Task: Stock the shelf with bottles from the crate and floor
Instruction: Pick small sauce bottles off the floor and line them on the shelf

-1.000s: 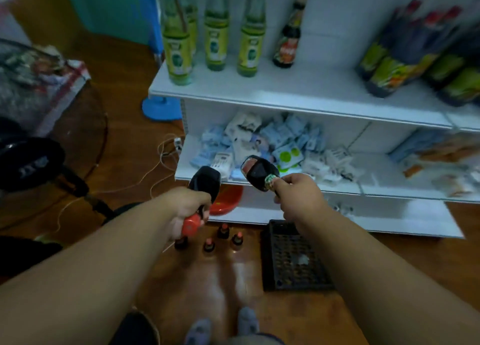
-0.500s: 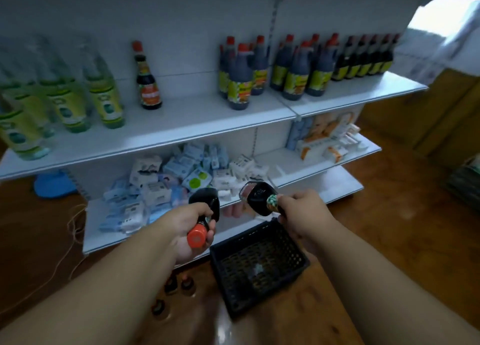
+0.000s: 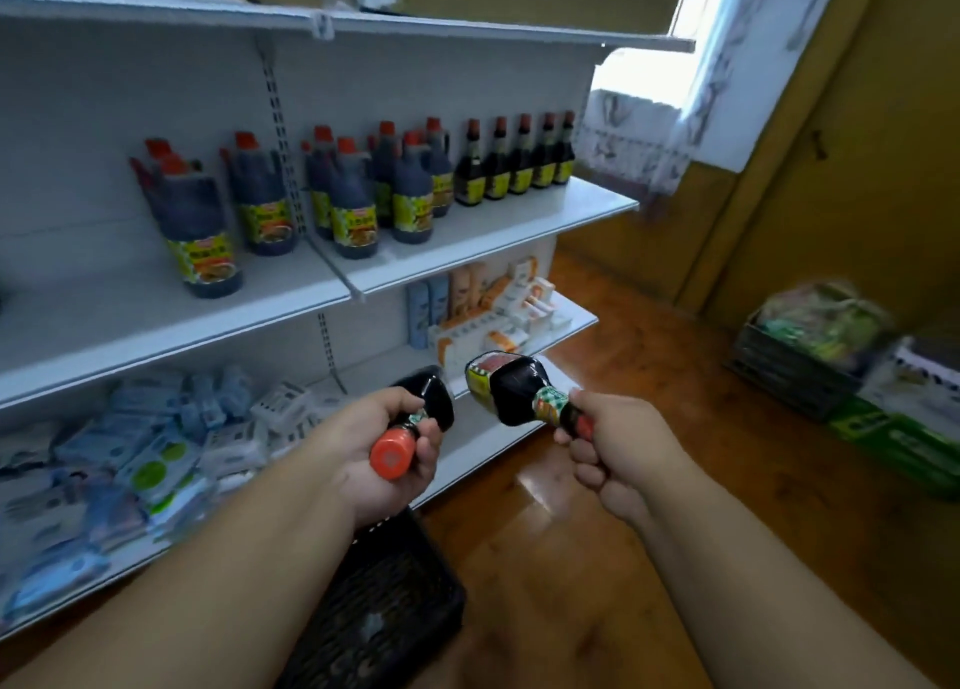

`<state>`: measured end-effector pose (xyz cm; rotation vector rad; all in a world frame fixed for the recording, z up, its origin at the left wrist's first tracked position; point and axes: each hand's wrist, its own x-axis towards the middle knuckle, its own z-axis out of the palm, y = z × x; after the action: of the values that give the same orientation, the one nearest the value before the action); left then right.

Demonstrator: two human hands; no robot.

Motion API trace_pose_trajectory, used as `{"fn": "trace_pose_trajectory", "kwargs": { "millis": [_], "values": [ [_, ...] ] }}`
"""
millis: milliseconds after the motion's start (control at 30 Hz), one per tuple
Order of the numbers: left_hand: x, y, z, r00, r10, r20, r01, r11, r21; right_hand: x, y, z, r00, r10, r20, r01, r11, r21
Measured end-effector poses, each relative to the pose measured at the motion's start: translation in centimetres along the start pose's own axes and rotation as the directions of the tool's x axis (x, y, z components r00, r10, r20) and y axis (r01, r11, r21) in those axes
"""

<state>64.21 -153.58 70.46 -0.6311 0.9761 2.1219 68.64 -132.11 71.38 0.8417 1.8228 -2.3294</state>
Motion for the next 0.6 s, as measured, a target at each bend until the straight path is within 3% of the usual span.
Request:
{"fn": "trace_pose_trajectory", "kwargs": {
  "millis": [133,400,600],
  "values": [
    [5.7,0.8,4.9,0.999,-0.034,0.004,0.034,0.999,0.005,5.8,-2.2,-3.7,0.998,0.038,-0.041,-0.032,0.992,0.12],
    [17.8,4.6,16.4,0.996,-0.084,-0.012,0.085,0.99,0.113,15.6,-9.9,-10.6,0.996,0.013,-0.088,0.001,0.987,0.158],
    [24.4,7.6,26.1,0.999,-0.025,0.027,0.021,0.985,0.17,22.6,-16.6,-15.8,0.99,-0.036,-0.139,0.063,0.978,0.197]
  ]
}}
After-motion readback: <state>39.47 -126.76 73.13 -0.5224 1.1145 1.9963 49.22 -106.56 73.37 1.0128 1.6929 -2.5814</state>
